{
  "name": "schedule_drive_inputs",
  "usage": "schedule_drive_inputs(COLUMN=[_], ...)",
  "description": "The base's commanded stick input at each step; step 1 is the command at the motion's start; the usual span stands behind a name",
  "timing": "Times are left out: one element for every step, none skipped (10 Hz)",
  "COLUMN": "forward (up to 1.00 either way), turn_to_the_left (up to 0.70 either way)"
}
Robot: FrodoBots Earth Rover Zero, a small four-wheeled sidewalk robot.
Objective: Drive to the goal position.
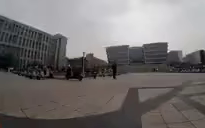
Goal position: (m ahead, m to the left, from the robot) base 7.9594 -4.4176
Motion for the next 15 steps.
schedule_drive_inputs(forward=[0.70, 0.70, 0.70, 0.70, 0.70, 0.70, 0.70, 0.70, 0.70, 0.70, 0.70, 0.70, 0.70, 0.70, 0.70], turn_to_the_left=[0.34, 0.34, 0.12, -0.01, -0.13, -0.36, -0.36, -0.36, -0.36, -0.36, -0.36, -0.36, -0.36, -0.28, -0.19])
